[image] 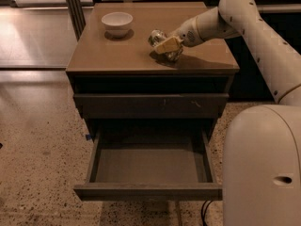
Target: Pick 7up can from middle drawer and place on counter
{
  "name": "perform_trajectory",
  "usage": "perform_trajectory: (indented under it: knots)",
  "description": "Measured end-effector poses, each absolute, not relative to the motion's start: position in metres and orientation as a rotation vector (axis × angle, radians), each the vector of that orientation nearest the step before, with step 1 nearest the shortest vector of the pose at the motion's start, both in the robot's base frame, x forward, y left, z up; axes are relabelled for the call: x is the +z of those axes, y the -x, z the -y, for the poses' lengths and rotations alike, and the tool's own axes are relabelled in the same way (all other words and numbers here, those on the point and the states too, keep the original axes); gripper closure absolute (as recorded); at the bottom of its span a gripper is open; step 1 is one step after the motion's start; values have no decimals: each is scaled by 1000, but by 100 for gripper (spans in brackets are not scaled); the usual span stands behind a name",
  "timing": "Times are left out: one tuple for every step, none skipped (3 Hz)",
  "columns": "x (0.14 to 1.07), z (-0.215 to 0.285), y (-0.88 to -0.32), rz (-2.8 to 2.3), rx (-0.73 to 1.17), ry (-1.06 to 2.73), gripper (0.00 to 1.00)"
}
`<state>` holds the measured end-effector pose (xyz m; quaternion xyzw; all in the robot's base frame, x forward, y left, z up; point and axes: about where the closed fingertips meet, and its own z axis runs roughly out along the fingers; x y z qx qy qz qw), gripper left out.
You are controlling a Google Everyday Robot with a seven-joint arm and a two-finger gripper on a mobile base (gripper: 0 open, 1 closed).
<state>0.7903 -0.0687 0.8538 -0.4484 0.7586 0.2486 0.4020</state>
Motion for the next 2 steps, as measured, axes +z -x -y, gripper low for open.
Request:
perform_trajectory:
  knots:
    - [836, 75, -799, -1993, 624, 1077, 0]
    - [836, 75, -799, -1993, 624, 1077, 0]
